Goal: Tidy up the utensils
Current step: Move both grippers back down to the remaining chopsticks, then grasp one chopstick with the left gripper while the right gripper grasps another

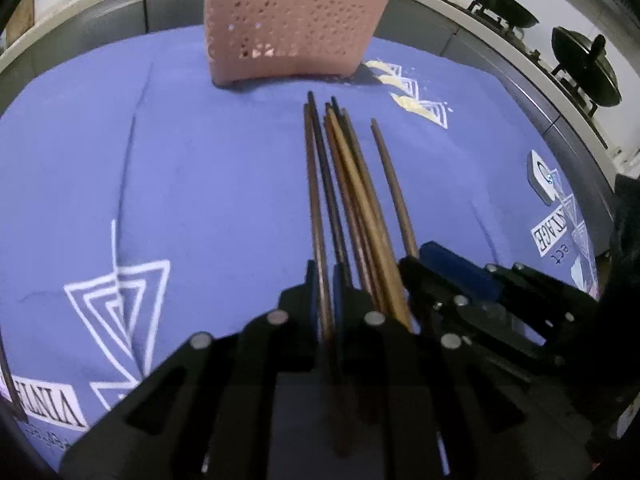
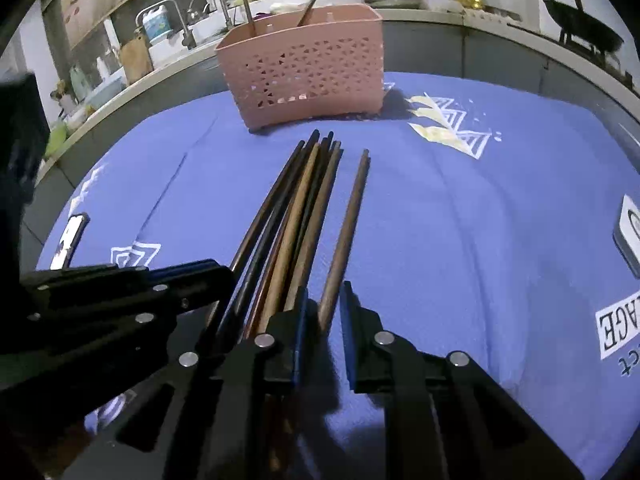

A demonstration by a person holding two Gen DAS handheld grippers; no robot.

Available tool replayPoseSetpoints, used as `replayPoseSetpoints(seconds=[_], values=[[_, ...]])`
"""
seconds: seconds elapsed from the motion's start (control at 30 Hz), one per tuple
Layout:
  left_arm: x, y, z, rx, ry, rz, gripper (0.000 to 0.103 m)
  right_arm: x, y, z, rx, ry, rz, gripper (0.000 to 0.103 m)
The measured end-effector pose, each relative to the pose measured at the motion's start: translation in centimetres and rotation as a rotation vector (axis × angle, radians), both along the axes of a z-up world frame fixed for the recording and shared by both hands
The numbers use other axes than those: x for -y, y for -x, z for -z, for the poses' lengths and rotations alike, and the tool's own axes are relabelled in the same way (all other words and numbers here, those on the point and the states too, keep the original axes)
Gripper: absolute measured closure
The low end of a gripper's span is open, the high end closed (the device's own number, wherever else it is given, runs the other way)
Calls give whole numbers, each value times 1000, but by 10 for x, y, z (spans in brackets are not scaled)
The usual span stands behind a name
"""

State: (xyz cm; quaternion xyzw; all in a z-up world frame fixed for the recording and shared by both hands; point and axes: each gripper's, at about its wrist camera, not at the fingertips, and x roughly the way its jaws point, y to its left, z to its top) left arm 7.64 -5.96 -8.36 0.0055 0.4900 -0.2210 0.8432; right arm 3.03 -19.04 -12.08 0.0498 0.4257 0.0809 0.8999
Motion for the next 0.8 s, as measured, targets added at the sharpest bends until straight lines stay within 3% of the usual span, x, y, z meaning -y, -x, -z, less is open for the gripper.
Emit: replayPoseSetpoints(seconds=[0.07, 0.17, 0.43, 0.6, 0.7, 0.77, 0.8], values=[[6, 3, 0, 25, -32, 16, 96, -2, 1, 0, 24, 62, 9, 89], [13, 2, 5, 54, -108, 20, 95, 8, 4, 2, 34, 68, 50, 92], [-23, 9, 4, 49, -103, 35, 97, 45, 35, 4, 11, 55, 70, 96], [-52, 21, 6, 28, -110, 27, 96, 62, 44, 4, -37, -42, 43, 94], [-45, 9, 4, 26, -129, 39, 80, 57, 24, -1, -55, -17, -2, 81], [-35, -6, 3, 48, -148, 41, 79, 52, 3, -4, -55, -3, -14, 54], [-29, -13, 3, 64, -155, 42, 79, 49, -7, -4, -52, 12, -14, 52]])
